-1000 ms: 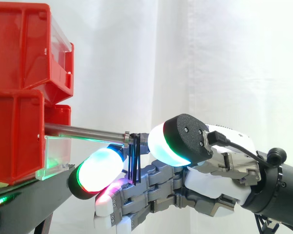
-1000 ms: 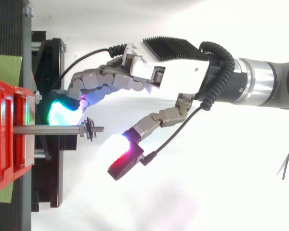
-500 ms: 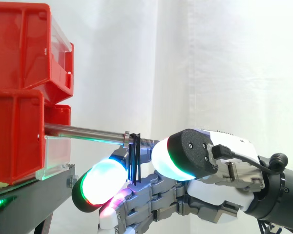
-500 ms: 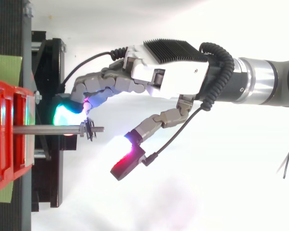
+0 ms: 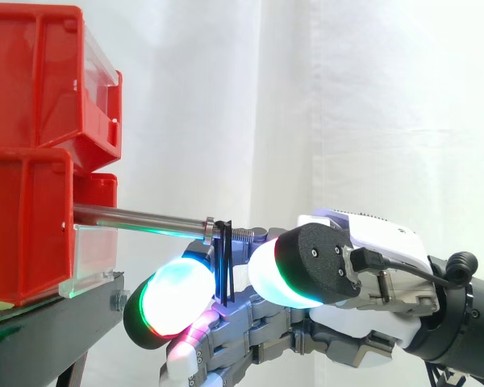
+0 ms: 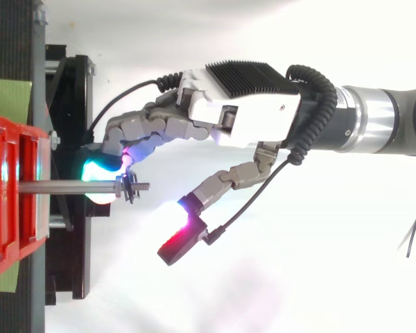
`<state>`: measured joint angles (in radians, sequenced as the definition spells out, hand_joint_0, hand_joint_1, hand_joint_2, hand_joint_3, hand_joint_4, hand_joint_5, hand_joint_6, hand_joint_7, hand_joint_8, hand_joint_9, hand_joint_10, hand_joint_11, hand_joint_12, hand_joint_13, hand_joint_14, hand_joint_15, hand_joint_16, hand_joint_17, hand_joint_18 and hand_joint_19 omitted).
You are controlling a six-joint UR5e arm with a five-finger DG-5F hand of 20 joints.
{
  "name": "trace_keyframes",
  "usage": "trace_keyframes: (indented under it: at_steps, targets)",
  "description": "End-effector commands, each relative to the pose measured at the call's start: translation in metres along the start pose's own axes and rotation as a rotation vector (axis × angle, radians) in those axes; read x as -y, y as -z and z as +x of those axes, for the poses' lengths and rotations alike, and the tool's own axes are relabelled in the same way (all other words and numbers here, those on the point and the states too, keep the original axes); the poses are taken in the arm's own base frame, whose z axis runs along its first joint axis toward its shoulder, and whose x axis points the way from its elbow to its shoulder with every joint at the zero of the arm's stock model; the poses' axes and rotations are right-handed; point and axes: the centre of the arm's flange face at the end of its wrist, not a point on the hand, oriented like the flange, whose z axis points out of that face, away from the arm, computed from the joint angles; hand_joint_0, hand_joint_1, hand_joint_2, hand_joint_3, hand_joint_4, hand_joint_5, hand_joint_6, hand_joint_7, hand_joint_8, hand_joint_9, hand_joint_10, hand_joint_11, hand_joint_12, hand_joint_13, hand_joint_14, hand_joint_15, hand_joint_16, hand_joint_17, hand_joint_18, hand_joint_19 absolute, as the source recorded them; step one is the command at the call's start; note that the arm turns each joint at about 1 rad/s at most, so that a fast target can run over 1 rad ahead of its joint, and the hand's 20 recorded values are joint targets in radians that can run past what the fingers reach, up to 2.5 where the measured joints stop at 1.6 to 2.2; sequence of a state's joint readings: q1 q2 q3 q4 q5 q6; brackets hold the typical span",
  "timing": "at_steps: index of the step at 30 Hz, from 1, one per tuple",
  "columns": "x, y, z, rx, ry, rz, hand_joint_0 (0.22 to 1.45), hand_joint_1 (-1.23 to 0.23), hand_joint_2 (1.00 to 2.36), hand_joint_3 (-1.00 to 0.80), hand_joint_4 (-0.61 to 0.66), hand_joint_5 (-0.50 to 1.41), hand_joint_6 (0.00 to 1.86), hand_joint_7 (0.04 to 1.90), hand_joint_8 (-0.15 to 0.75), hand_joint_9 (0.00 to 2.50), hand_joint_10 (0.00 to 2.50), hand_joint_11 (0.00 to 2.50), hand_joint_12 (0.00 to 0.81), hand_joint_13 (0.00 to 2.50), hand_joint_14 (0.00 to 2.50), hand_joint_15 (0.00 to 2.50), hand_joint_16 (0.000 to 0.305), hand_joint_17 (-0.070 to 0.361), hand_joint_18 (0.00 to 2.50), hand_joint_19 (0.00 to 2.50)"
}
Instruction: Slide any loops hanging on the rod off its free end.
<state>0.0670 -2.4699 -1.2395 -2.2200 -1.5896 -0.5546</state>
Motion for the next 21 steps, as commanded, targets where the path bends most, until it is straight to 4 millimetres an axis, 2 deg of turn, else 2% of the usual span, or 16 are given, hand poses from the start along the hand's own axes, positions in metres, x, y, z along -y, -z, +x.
trace_keyframes:
  at_steps: [1,15,21]
  targets:
    - [0.0024,0.0011,-0.0021,0.001,0.001,0.004,0.60,-0.69,1.01,-0.42,0.25,-0.14,0.50,1.19,0.332,0.79,0.01,0.34,0.375,0.78,0.01,0.23,0.063,0.142,0.72,0.54]
    - [0.0030,0.0017,-0.0060,-0.013,0.002,-0.007,0.61,-0.65,1.02,-0.34,0.23,-0.13,0.50,1.47,0.340,0.82,0.01,0.38,0.374,0.80,0.01,0.24,0.063,0.142,0.74,0.54]
    - [0.0035,0.0020,-0.0069,-0.013,0.001,-0.007,0.62,-0.65,1.02,-0.31,0.23,-0.14,0.55,1.45,0.340,0.83,0.01,0.39,0.377,0.80,0.01,0.25,0.063,0.143,0.75,0.54]
